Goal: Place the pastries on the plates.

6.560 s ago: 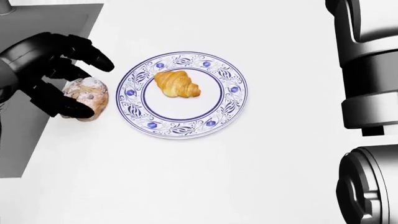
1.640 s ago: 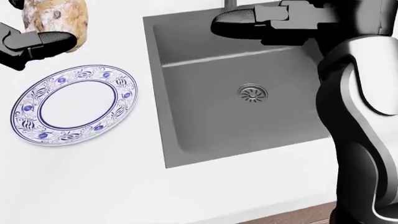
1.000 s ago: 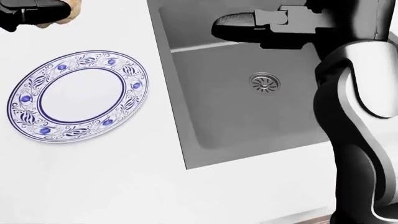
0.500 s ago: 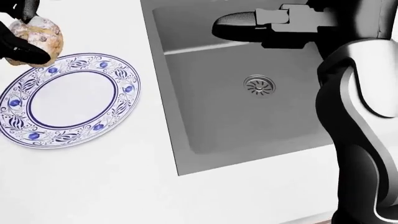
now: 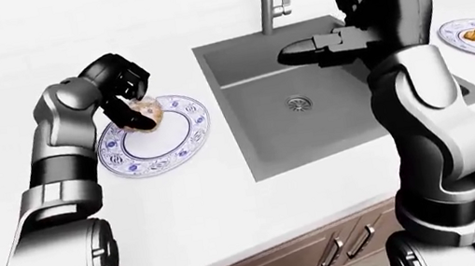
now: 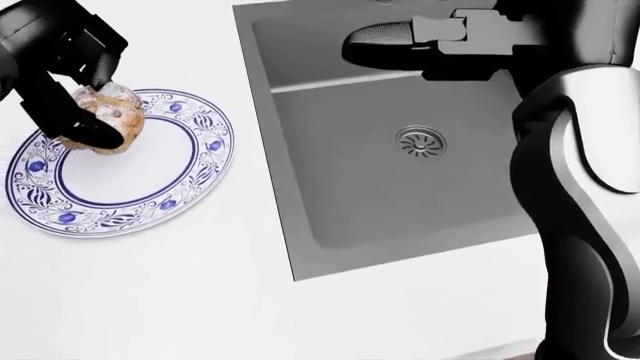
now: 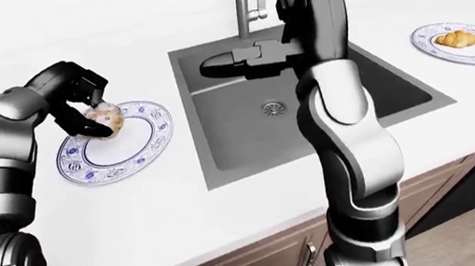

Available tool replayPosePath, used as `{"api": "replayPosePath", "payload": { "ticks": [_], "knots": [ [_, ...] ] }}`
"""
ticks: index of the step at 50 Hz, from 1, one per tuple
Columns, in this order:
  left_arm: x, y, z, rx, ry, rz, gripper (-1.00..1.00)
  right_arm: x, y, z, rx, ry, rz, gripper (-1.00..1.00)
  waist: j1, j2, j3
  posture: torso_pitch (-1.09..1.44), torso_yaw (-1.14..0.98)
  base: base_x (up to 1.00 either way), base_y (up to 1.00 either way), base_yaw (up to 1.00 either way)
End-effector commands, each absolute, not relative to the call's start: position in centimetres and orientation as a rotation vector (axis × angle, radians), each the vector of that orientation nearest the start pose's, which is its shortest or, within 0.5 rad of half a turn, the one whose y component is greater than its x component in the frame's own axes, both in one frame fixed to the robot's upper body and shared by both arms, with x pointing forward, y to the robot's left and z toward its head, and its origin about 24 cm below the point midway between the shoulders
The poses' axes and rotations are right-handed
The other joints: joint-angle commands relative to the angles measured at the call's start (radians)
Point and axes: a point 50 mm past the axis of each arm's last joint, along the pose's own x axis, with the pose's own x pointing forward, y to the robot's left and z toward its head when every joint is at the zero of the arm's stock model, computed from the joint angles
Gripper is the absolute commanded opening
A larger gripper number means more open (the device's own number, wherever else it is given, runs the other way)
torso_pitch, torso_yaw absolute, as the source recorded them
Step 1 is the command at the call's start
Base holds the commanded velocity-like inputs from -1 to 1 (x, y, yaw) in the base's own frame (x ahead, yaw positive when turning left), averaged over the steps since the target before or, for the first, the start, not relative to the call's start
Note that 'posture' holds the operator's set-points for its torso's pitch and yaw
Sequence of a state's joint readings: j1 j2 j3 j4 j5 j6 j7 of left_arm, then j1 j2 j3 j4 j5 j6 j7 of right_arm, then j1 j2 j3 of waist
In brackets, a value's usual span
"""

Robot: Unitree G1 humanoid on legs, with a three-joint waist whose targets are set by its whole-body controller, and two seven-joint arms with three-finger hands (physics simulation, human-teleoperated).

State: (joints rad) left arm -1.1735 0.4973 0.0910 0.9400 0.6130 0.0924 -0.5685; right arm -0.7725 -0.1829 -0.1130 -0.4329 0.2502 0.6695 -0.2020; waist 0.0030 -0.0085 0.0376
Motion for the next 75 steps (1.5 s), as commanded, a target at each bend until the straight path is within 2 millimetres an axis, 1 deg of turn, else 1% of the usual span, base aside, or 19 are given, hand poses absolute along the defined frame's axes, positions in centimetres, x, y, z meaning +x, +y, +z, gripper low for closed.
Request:
{"api": "replayPosePath", "payload": {
  "ticks": [1,8,13,15,17,18,19,21,22,23,31,39,44,45,49,57,62,71,75],
  "knots": [
    [41.0,22.5,26.4,0.907,0.018,-0.168,-1.0,28.7,-14.0,30.5,0.072,-0.588,0.031,1.0,0.0,0.004,-0.03,0.0,0.0,0.0,0.0,0.0],
    [41.1,22.2,25.7,0.897,0.027,-0.181,-1.0,28.8,-14.0,30.5,0.07,-0.589,0.029,1.0,-0.001,0.004,-0.032,0.0,0.0,0.0,0.0,0.0],
    [41.1,22.1,25.8,0.889,0.029,-0.191,-1.0,28.8,-14.0,30.5,0.069,-0.589,0.031,1.0,-0.001,0.003,-0.032,0.0,0.0,0.0,0.0,0.0],
    [41.1,22.1,25.8,0.889,0.032,-0.195,-0.89,28.8,-14.0,30.6,0.069,-0.591,0.031,1.0,0.0,0.003,-0.032,0.0,0.0,0.0,0.0,0.0],
    [41.1,22.1,25.8,0.89,0.035,-0.195,-0.61,28.7,-14.1,30.7,0.076,-0.593,0.031,1.0,0.001,0.002,-0.032,0.0,0.0,0.0,0.0,0.0],
    [41.1,22.2,25.9,0.89,0.035,-0.195,-0.54,28.7,-14.1,30.7,0.066,-0.592,0.029,1.0,0.001,0.003,-0.032,0.0,0.0,0.0,0.0,0.0],
    [41.0,22.2,26.0,0.892,0.035,-0.195,-0.33,28.7,-14.0,30.7,0.074,-0.593,0.031,1.0,0.001,0.002,-0.032,0.0,0.0,0.0,0.0,0.0],
    [41.0,22.1,26.1,0.89,0.034,-0.198,0.35,28.8,-14.0,30.6,0.073,-0.592,0.032,1.0,0.001,0.002,-0.032,0.0,0.0,0.0,0.0,0.0],
    [41.0,22.1,26.1,0.894,0.035,-0.199,0.8,28.8,-14.0,30.6,0.074,-0.592,0.032,1.0,0.001,0.002,-0.032,0.0,0.0,0.0,0.0,0.0],
    [41.0,22.1,26.1,0.893,0.035,-0.201,1.0,28.8,-14.0,30.6,0.073,-0.592,0.032,1.0,0.001,0.002,-0.032,0.0,0.0,0.0,0.0,0.0],
    [40.9,22.1,26.4,0.902,0.039,-0.205,1.0,28.8,-14.0,30.5,0.073,-0.589,0.03,1.0,0.002,0.002,-0.034,0.0,0.0,0.0,0.0,0.0],
    [40.5,22.2,28.0,0.905,0.007,-0.178,1.0,28.7,-14.0,30.4,0.073,-0.588,0.031,1.0,0.001,0.002,-0.033,0.0,0.0,0.0,0.0,0.0],
    [39.7,21.7,31.8,0.836,-0.131,-0.121,1.0,28.7,-14.0,30.4,0.07,-0.588,0.028,1.0,0.001,0.001,-0.032,0.0,0.0,0.0,0.0,0.0],
    [39.6,21.6,32.1,0.821,-0.145,-0.124,1.0,28.7,-14.0,30.3,0.074,-0.588,0.029,1.0,0.0,0.001,-0.031,0.0,0.0,0.0,0.0,0.0],
    [38.3,20.8,34.9,0.699,-0.258,-0.105,1.0,28.7,-14.0,30.5,0.072,-0.59,0.03,1.0,0.0,-0.001,-0.026,0.0,0.0,0.0,0.0,0.0],
    [34.6,20.0,38.3,0.522,-0.393,-0.084,1.0,28.6,-14.4,31.5,0.061,-0.606,0.015,1.0,-0.003,0.005,-0.018,0.0,0.0,0.0,0.0,0.0],
    [32.1,20.1,38.7,0.521,-0.406,-0.07,1.0,28.7,-14.8,31.9,0.045,-0.605,-0.011,1.0,-0.005,0.006,-0.011,0.0,0.0,0.0,0.0,0.0],
    [27.5,21.0,37.8,0.471,-0.421,0.002,1.0,27.9,-16.2,33.0,0.013,-0.634,-0.07,1.0,-0.007,0.007,-0.002,0.0,0.0,0.0,0.0,0.0],
    [26.5,21.5,37.6,0.48,-0.413,0.027,1.0,27.7,-16.6,33.1,0.015,-0.636,-0.085,1.0,-0.006,0.004,0.001,0.0,0.0,0.0,0.0,0.0]
  ]
}}
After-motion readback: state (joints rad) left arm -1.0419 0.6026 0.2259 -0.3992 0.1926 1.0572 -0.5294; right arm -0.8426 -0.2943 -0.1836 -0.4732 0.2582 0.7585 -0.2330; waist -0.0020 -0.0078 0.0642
